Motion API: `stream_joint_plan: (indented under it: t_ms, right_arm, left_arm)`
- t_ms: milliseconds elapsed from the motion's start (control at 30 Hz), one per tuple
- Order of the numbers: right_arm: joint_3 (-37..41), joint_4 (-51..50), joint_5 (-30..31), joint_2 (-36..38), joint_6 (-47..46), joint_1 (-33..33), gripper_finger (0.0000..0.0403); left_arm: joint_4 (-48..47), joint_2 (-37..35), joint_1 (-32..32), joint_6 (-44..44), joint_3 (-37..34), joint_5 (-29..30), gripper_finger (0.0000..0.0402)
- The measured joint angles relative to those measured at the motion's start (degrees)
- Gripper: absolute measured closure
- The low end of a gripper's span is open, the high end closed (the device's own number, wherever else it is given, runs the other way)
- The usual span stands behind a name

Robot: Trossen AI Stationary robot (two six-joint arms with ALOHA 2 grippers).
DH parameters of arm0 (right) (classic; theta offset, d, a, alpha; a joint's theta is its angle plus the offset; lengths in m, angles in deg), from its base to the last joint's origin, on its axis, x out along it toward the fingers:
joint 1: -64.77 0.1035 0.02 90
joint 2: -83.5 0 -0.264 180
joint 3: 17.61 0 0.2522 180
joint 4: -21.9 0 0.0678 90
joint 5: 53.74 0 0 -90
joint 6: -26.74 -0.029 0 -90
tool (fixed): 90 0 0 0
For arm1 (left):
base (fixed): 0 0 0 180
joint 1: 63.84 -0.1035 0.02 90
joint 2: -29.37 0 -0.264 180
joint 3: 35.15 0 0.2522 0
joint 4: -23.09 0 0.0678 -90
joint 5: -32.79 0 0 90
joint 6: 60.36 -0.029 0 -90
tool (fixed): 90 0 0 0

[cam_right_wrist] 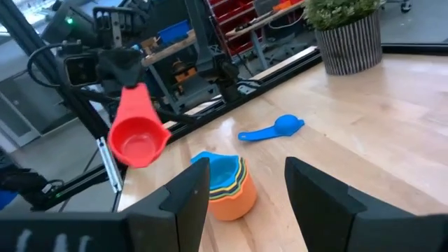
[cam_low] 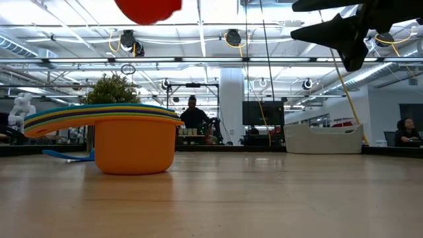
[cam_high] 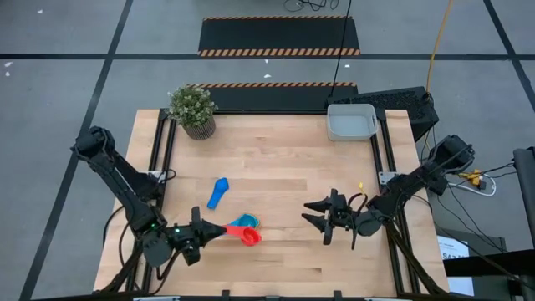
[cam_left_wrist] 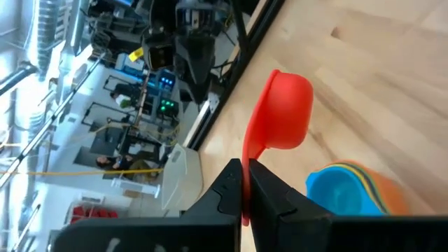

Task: Nest measuring cups in basket
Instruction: Stack the red measuring cup on the light blue measuring cup

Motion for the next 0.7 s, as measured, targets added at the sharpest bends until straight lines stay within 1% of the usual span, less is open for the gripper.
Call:
stream_joint_plan:
  t_ms: [100, 200, 267, 400, 533, 600, 700]
  right_arm:
    - [0.0, 0.0, 1.8, 0.0, -0.6, 0.7, 0.0222]
    - [0.0, 0.0, 3.0, 0.0, -1.3, 0.7, 0.0222]
    - [0.0, 0.8, 3.1, -0.5, -1.3, 0.7, 0.0222]
    - [0.0, 7.8, 4.2, -4.1, 0.5, 0.5, 0.0222]
    - [0.0, 17.0, 2.5, -5.9, 5.8, -0.7, 0.0222]
    - [0.0, 18.6, 1.1, -6.3, 7.4, -0.6, 0.0222]
    - [0.0, 18.6, 1.1, -6.6, 7.6, -0.4, 0.0222]
  left_arm:
    - [0.0, 0.0, 1.4, 0.6, 0.0, 0.0, 0.0391]
    - [0.1, 0.9, 2.3, 2.0, 0.0, 0.3, 0.0396]
    - [0.4, 2.0, 2.7, 2.4, 0.0, 1.9, 0.0395]
    - [0.6, 4.9, 3.3, 2.4, 0.0, 7.4, 0.0391]
    - [1.8, 7.5, 4.2, 2.8, 0.0, 10.9, 0.0396]
    - [2.9, 8.3, 4.5, 2.8, 0.0, 12.2, 0.0393]
    - [3.2, 8.6, 4.6, 2.9, 0.1, 13.0, 0.039]
